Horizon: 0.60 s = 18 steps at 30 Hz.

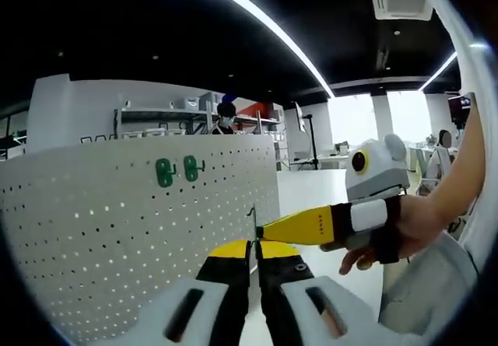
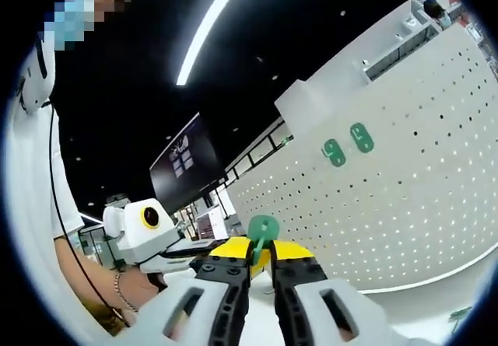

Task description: Insert the hook assembly into the mounting plate slot until the hook locks in place.

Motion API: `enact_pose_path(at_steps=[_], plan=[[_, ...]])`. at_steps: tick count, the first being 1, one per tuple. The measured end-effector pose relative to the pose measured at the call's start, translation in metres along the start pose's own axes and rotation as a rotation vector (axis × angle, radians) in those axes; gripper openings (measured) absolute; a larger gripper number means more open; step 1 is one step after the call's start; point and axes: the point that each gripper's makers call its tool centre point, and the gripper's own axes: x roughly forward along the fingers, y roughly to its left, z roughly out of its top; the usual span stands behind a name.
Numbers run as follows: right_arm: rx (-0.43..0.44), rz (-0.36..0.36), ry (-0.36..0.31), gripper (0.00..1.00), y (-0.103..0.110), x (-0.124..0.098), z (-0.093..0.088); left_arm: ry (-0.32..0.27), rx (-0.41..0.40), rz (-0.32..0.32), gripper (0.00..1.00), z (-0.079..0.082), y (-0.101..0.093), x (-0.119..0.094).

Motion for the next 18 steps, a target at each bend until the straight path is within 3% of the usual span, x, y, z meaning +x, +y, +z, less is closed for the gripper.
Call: enact_pose_path(at_steps=[18], plan=[[0.097, -0.055, -0.072, 0.02, -0.0048, 0.0043, 0.0047, -0.006, -0.013, 0.029, 0.03, 0.0001, 0.0033, -0.0001]])
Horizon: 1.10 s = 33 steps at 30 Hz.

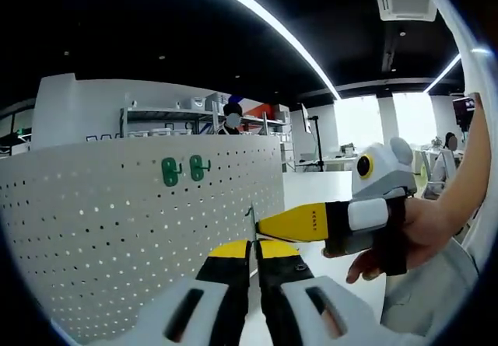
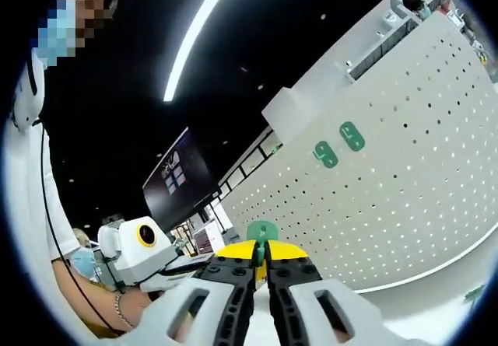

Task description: Insert the hook assembly into the mounting plate slot until the hook locks in place.

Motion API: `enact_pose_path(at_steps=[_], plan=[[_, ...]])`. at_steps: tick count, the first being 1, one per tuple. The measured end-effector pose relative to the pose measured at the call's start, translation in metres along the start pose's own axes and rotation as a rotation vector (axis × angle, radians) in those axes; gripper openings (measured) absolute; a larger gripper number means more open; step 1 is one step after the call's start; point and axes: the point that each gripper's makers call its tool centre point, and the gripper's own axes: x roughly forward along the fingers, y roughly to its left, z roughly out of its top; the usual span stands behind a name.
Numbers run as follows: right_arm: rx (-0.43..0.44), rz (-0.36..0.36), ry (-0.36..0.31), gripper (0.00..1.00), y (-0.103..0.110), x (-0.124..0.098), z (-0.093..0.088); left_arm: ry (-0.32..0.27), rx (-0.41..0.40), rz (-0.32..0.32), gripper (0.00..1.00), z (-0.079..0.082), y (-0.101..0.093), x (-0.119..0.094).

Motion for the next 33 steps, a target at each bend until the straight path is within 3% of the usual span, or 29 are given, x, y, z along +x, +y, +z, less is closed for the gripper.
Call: enact_pose_path(at_steps=[16, 19, 21, 29, 33], plan=[[0.033, -0.017, 0.068, 0.02, -0.0013, 0.0040, -0.0068, 0.017, 0.011, 0.019, 0.02, -0.0048, 0.0030, -0.0022], [0.102, -0.024, 0.074, 0.01, -0.0028, 0.0036, -0.0071, 0.018, 0.023, 0.018, 0.02, -0.0048, 0.0028, -0.0022], [0.020, -0.012, 0.085, 0.02, -0.0010, 0.0047, -0.0067, 0.017, 0.015, 0.023, 0.02, -0.0049, 0.0035, -0.0027], [0.068, -0.008, 0.057, 0.01, 0.0003, 0.0053, -0.0054, 0.008, 0.002, 0.024, 0.02, -0.0029, 0.0033, -0.0030], [-0.002, -0.010, 0.062, 0.01, -0.0001, 0.0053, -0.0059, 0.016, 0.006, 0.023, 0.02, -0.0039, 0.0019, -0.0016]])
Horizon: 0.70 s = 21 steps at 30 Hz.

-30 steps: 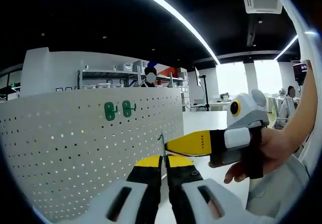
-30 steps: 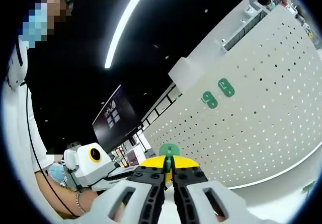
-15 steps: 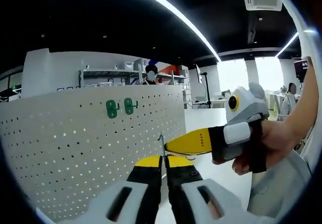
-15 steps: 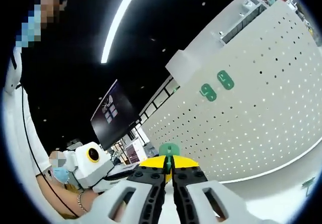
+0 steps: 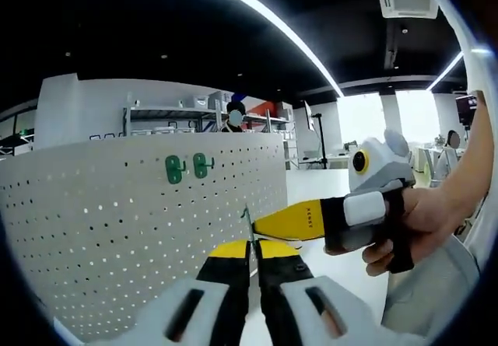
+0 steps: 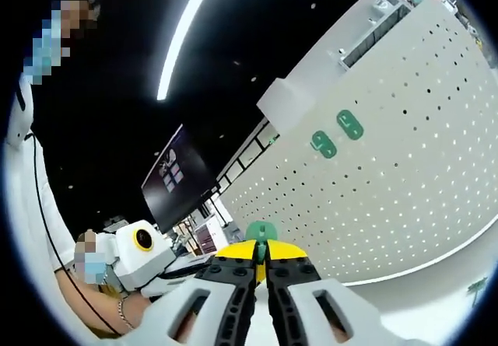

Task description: Insert the hook assembly into the mounting plate slot until the hook locks in place.

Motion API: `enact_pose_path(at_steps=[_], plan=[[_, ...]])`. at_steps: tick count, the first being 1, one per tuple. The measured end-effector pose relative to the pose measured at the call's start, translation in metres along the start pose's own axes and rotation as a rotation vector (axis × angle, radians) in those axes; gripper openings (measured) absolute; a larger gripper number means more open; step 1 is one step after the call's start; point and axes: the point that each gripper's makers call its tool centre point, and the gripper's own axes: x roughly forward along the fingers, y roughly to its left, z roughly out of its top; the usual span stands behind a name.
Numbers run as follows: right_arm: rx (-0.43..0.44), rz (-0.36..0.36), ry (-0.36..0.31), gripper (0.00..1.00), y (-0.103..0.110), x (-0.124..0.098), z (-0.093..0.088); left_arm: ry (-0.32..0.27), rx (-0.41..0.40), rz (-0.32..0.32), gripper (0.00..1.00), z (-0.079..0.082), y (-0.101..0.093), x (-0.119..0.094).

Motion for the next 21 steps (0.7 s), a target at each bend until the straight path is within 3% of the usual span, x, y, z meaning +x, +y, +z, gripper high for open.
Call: enact_pose_path(at_steps=[8, 21], plan=[[0.078, 0.000, 0.001, 0.01, -0.0011, -0.0019, -0.0013, 0.000, -0.001, -0.006, 0.02, -0.0003, -0.0017, -0.0010], [0.072, -0.023, -0.006, 0.00, -0.0009, -0.0027, 0.0006, -0.006, -0.011, 0.003, 0.02, 0.0014, -0.0003, -0.0001]])
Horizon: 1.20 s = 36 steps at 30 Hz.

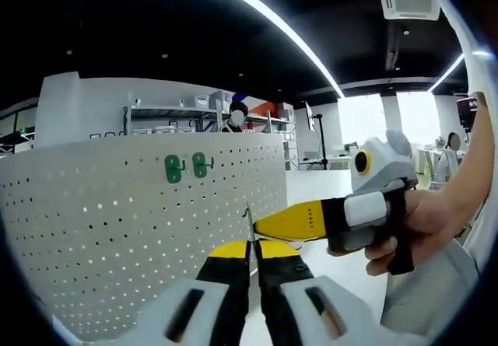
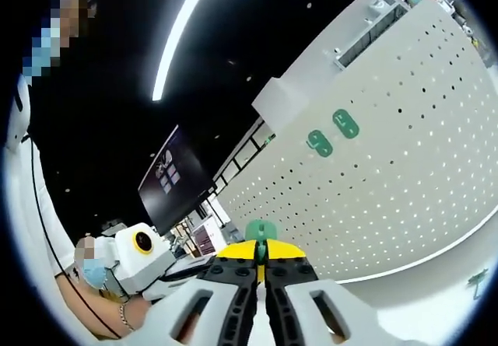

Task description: Insert the hook assembly into the mounting plate slot until the hook locks in place.

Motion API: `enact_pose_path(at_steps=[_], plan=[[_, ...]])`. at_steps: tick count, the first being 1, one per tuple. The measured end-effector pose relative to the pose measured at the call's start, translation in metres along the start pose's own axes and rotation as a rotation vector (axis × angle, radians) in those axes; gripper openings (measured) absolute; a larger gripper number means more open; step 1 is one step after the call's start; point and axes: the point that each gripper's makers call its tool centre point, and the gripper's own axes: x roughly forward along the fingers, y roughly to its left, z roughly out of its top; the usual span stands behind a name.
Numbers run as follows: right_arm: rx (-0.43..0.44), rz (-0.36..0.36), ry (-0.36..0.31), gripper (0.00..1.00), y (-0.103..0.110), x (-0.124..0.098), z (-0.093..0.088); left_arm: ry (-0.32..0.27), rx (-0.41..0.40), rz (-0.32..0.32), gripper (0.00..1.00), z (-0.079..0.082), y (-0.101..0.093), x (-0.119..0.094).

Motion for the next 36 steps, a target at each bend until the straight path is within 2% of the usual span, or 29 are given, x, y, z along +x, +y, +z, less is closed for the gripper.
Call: enact_pose_path(at_steps=[5, 20, 24, 31, 36], plan=[[0.032, -0.004, 0.005, 0.00, 0.000, -0.001, -0.001, 0.004, -0.001, -0.009, 0.03, -0.001, -0.001, 0.000], [0.023, -0.006, 0.013, 0.00, 0.000, -0.001, -0.001, 0.007, 0.026, -0.003, 0.06, -0.002, -0.002, 0.000], [0.030, 0.000, 0.015, 0.00, 0.001, 0.000, -0.001, 0.020, 0.048, -0.001, 0.22, -0.005, -0.003, 0.001], [0.031, -0.002, 0.014, 0.00, -0.001, -0.001, -0.001, 0.042, 0.031, 0.001, 0.44, -0.012, -0.004, 0.003], [0.036, -0.004, 0.013, 0.00, -0.001, -0.002, -0.001, 0.057, 0.022, 0.016, 0.67, -0.018, -0.002, 0.005]])
